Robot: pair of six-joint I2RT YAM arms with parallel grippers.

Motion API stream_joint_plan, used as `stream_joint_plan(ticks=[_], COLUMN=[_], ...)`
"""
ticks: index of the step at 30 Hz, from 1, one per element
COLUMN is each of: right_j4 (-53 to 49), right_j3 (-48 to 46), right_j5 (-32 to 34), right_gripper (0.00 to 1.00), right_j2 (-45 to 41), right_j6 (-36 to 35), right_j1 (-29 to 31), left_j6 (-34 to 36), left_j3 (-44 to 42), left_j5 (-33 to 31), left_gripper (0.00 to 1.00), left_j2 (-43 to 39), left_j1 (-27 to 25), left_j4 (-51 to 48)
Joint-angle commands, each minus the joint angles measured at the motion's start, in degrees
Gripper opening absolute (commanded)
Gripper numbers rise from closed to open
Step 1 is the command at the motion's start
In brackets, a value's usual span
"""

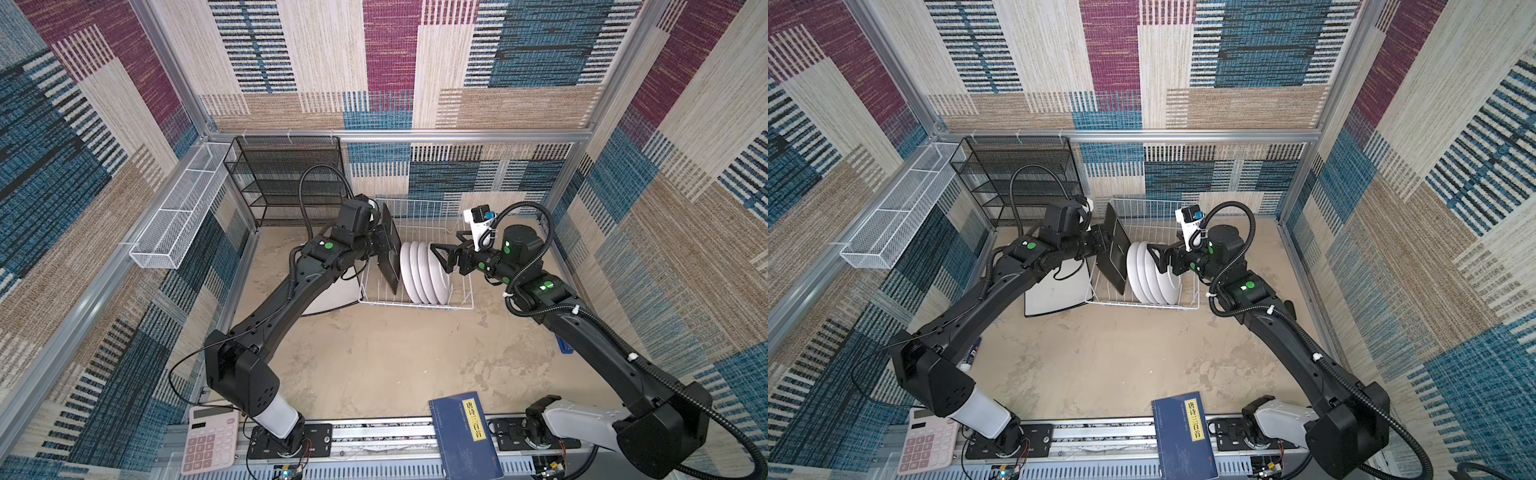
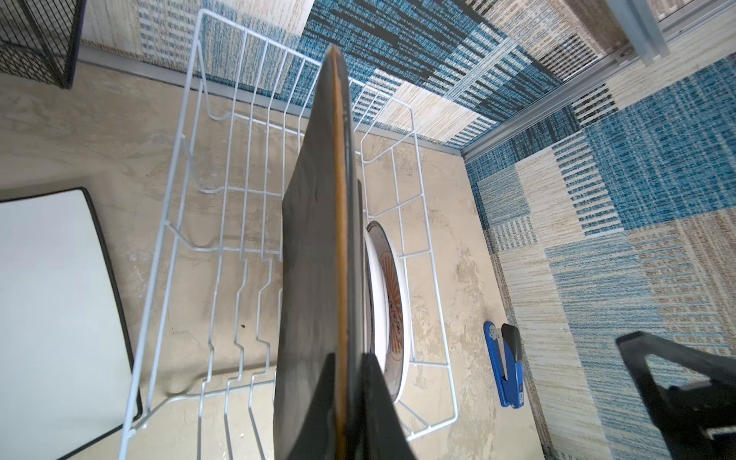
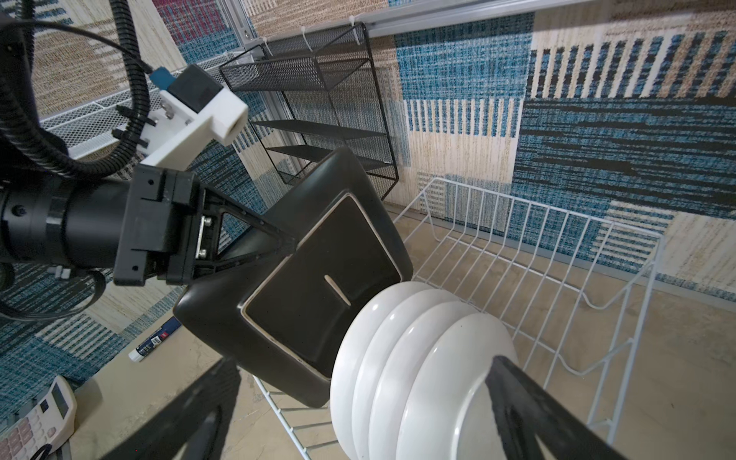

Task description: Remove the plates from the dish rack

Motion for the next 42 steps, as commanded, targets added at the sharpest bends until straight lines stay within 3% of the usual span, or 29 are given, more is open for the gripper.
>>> stream_joint_plan(ticks=[1, 7, 12, 18, 22, 26, 32, 42], right_j4=[-0.15, -2.92, -3.54, -3.43, -2.29, 0.79, -1.12, -4.93], right_j3=[1.42, 4.65, 6.78, 9.36, 10.78, 11.16, 14.38, 13.36], right_j5=[-0.86, -2.70, -9.97, -21.94, -27.69, -29.83, -32.38, -34.70], right_gripper=[0.99, 0.99, 0.99, 0.99, 0.99, 0.99, 0.99, 0.98], right_j2=[0.48, 2.56, 4.00, 6.26, 8.59, 10.39, 14.60, 18.46], right_j6=[1.72, 5.56, 10.12, 17.19, 21.86, 26.52, 28.17, 26.61], right_j1=[-0.08, -1.26, -5.33, -13.99, -15.62, -16.16, -16.24, -16.16], left_j6=[6.60, 18.31, 30.72, 42.80, 52.04, 62.00, 80.49, 100.90], left_j3=[1.85, 4.45, 3.86, 2.17, -0.58, -6.94, -19.69, -27.61], left_j5=[-2.50, 0.41, 4.03, 2.14, -1.69, -7.27, -9.10, -17.18], left_gripper=[0.00, 0.00, 0.00, 0.00, 0.00, 0.00, 0.00, 0.00], left_j2=[-2.16, -4.28, -7.27, -9.43, -10.28, -12.41, -15.73, -14.01], left_j1=[0.14, 0.12, -0.41, -1.93, -4.21, -7.66, -12.82, -18.46], left_j4=[5.63, 5.59, 5.79, 3.84, 4.72, 11.80, 27.35, 41.67])
